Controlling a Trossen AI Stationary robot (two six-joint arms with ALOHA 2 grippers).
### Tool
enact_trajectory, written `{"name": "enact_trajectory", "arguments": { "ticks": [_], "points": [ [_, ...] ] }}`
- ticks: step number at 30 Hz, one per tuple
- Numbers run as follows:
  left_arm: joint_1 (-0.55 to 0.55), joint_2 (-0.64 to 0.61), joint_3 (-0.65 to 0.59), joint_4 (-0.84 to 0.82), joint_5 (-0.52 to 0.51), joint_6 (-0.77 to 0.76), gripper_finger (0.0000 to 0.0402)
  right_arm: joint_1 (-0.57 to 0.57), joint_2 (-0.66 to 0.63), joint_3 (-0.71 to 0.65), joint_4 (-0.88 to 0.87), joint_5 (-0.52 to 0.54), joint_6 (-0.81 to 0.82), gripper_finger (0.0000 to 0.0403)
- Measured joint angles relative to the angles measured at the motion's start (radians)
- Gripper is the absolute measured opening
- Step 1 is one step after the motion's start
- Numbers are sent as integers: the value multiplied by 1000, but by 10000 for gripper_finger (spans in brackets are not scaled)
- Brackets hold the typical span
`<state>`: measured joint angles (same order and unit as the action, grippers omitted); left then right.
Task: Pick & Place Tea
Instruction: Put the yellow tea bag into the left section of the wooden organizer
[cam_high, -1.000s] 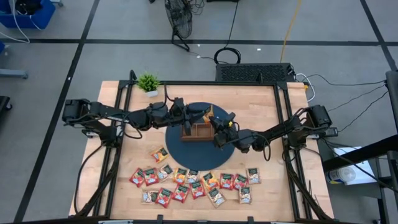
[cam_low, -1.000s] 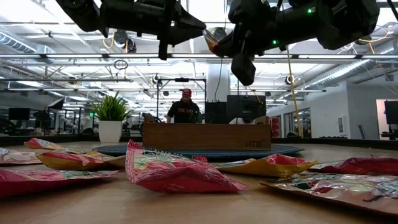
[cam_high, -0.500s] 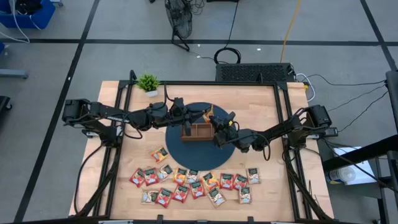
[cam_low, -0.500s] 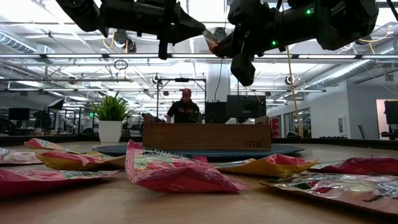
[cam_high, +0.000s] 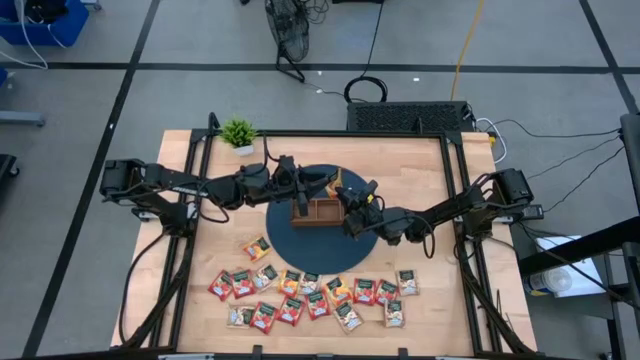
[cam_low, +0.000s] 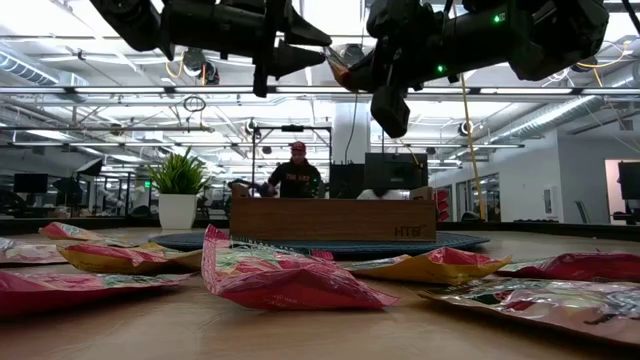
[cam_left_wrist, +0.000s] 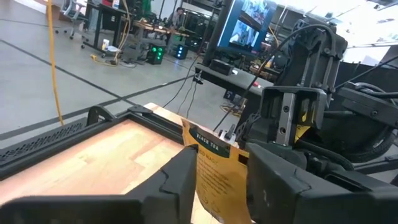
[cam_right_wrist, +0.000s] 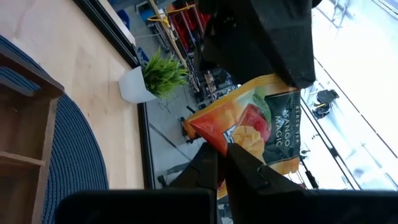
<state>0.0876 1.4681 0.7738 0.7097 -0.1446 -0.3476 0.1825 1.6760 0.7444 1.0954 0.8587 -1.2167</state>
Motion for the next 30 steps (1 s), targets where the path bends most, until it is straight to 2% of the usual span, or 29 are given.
{"name": "enact_trajectory", "arguments": {
  "ticks": [2,6,7,12,18,23,26,30],
  "points": [
    [7,0,0,0,27,0,99,0,0,0,0,0,0,4],
    [20,0,0,0,59,16,19,-1,0,0,0,1,1,4],
    [22,0,0,0,59,26,11,-1,0,0,0,1,3,4],
    [27,0,0,-8,70,141,4,0,0,0,-1,1,56,7],
    [2,-37,0,-46,91,409,3,3,0,1,4,5,179,36],
    [-46,-112,0,-160,90,612,2,23,0,0,-14,85,289,57],
    [-71,-153,1,-251,90,703,1,49,0,0,-42,88,350,66],
    [-85,-204,-12,-398,92,737,1,95,0,0,-60,95,419,74]
  ]
}}
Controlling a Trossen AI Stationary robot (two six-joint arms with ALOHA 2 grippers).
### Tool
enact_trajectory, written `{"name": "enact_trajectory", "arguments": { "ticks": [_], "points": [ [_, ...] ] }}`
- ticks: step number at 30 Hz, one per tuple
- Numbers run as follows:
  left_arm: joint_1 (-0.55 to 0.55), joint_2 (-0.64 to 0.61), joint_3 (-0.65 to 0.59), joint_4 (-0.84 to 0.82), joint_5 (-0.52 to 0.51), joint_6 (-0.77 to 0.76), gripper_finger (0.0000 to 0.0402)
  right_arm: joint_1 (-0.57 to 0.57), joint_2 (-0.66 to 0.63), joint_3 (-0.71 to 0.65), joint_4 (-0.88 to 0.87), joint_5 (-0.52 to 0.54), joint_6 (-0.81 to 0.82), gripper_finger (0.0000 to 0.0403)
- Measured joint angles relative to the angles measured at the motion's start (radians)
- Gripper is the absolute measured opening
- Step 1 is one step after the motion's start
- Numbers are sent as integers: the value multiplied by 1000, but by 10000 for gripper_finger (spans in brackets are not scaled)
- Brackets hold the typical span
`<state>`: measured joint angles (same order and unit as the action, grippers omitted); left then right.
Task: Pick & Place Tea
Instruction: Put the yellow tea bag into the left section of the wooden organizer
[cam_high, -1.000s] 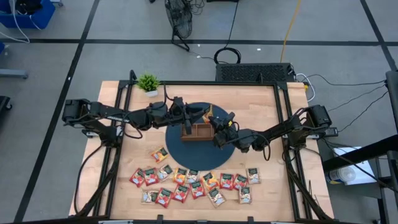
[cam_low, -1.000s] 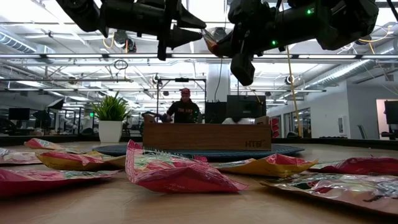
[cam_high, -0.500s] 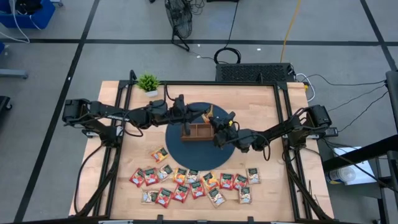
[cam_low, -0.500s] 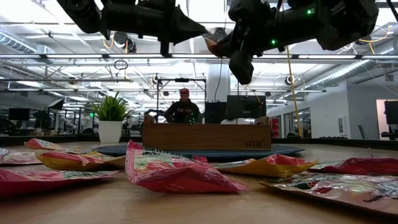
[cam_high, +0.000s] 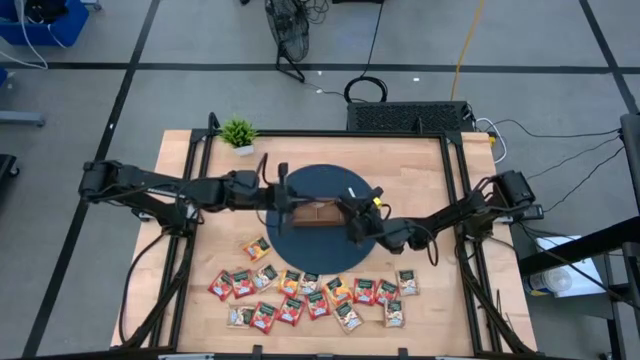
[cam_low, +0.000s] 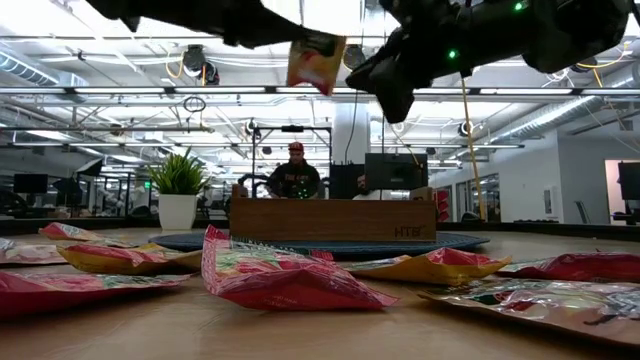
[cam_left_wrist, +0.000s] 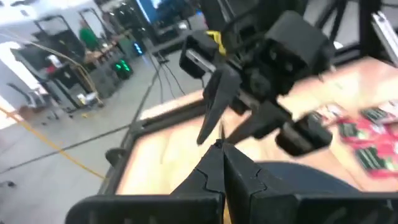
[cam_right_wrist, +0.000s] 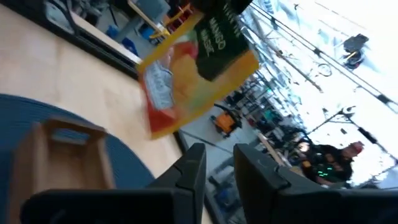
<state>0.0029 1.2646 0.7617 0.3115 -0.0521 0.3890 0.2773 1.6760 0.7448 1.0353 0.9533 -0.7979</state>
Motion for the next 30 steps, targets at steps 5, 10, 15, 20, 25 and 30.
{"name": "enact_trajectory", "arguments": {
  "ticks": [5,10,15,20,25,30],
  "points": [
    [1,-45,-85,-31,0,-52,1,54,-18,0,-65,42,75,79],
    [1,-94,-229,114,1,-96,1,53,-125,0,-345,-50,314,79],
    [1,-150,-359,285,2,-138,0,-12,-270,-1,-649,-359,562,79],
    [1,-149,-447,428,76,-146,0,-88,-379,-47,-698,-650,637,79],
    [1,-101,-511,573,107,-103,0,-148,-464,-180,-535,-828,625,79],
    [1,-59,-521,637,133,-102,0,-175,-526,-301,-412,-825,663,75]
  ]
}}
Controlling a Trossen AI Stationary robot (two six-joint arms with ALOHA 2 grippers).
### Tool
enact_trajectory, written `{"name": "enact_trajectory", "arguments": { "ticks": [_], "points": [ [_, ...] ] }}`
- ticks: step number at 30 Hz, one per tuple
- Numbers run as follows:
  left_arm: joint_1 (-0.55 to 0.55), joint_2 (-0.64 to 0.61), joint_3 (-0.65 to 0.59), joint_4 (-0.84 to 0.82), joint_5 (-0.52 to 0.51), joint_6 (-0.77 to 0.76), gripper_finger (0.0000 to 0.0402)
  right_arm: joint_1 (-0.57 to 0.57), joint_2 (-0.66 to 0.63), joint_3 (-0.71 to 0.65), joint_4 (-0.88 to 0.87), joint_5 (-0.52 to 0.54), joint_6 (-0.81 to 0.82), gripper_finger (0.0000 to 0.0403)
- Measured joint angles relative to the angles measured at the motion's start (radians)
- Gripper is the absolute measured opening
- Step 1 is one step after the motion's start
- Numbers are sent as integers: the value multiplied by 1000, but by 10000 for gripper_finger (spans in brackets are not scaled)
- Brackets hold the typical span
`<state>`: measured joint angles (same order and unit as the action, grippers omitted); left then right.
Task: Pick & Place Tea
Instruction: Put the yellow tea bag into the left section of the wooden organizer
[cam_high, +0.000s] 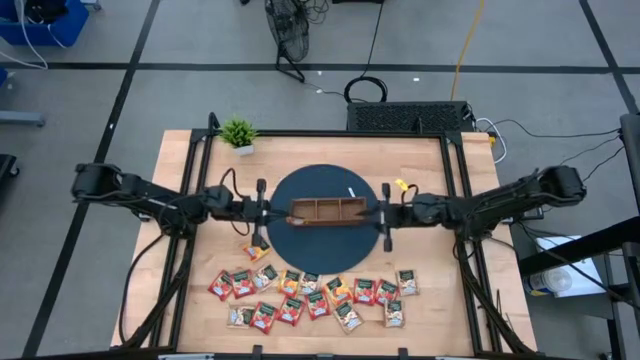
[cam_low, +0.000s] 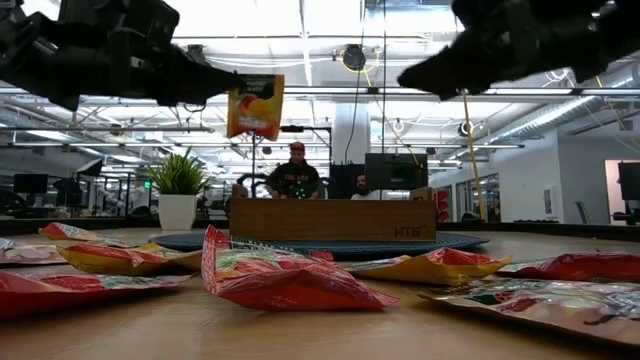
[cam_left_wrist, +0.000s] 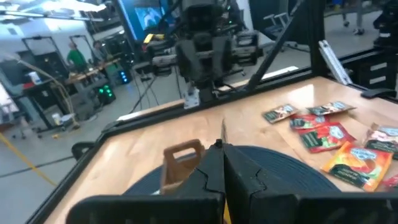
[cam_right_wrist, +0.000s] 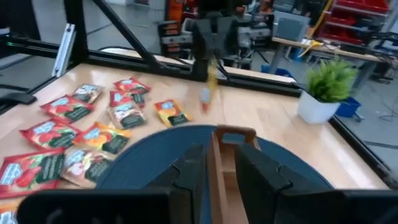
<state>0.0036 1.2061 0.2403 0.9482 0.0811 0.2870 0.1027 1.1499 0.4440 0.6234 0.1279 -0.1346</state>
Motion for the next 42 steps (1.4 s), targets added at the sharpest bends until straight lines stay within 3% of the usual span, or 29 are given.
{"name": "enact_trajectory", "arguments": {
  "ticks": [6,13,18,21,32,42],
  "points": [
    [-22,24,31,15,24,10,0,1,-37,-69,52,0,18,75],
    [-83,130,30,117,24,242,0,2,-42,-111,110,1,22,75],
    [-94,227,30,168,-11,289,0,2,-42,-112,109,1,18,75],
    [-56,274,30,220,-60,304,0,2,-42,-112,111,1,10,75],
    [124,390,30,287,50,233,0,2,-42,-112,113,1,7,75],
    [194,436,30,298,60,207,0,2,-42,-112,106,1,-4,75]
  ]
}}
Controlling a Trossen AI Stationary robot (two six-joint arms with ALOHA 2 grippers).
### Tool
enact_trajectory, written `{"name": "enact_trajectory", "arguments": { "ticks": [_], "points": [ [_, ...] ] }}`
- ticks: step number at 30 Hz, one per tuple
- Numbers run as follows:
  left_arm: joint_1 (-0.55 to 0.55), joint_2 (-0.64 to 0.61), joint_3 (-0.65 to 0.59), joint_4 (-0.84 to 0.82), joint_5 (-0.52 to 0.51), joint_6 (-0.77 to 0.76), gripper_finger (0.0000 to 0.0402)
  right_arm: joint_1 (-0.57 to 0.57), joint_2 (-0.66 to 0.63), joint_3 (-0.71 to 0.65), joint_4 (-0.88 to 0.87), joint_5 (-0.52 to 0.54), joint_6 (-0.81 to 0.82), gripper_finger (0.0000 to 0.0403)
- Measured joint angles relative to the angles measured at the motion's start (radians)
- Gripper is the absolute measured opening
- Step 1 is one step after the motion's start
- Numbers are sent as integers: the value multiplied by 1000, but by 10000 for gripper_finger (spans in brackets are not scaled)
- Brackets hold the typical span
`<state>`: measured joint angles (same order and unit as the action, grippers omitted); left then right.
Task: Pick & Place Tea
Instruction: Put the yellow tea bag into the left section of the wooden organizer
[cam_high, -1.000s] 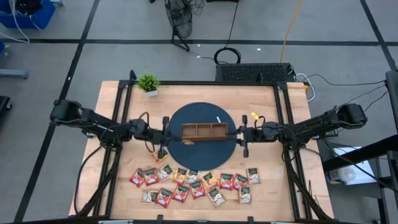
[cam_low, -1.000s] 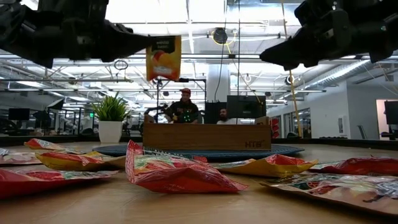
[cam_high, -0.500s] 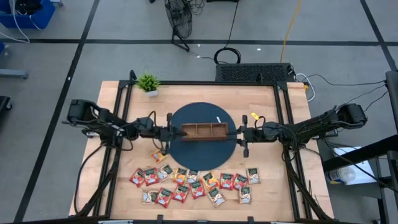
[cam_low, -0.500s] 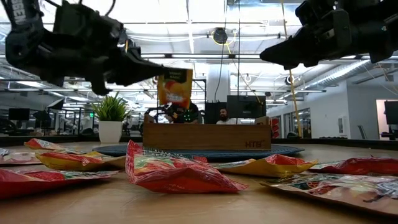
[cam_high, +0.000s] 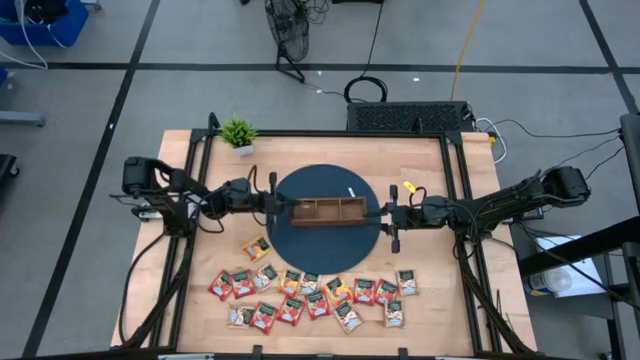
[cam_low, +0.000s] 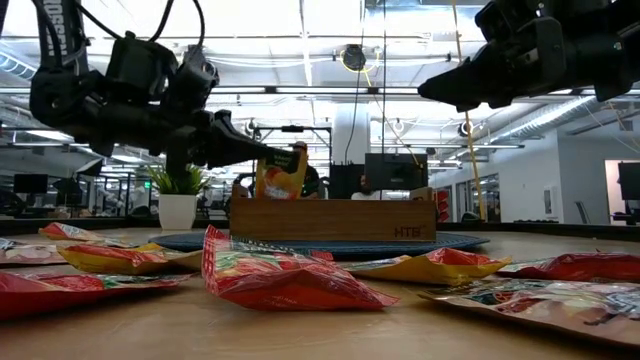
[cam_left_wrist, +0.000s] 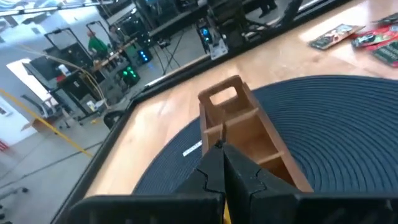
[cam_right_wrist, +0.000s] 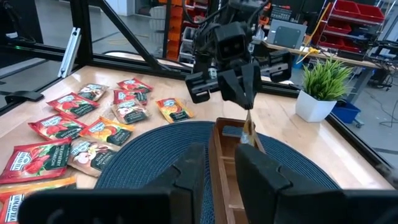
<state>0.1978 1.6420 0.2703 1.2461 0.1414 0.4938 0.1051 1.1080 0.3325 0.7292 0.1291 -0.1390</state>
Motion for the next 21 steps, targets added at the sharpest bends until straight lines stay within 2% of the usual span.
{"name": "enact_trajectory", "arguments": {
  "ticks": [10,15,21],
  "points": [
    [0,8,0,-23,-13,-13,0,0,0,0,-1,0,0,75],
    [0,8,0,-70,-81,-16,0,0,0,0,-7,0,0,75],
    [-1,8,0,-79,-91,-29,1,0,0,0,-8,0,3,75]
  ]
}}
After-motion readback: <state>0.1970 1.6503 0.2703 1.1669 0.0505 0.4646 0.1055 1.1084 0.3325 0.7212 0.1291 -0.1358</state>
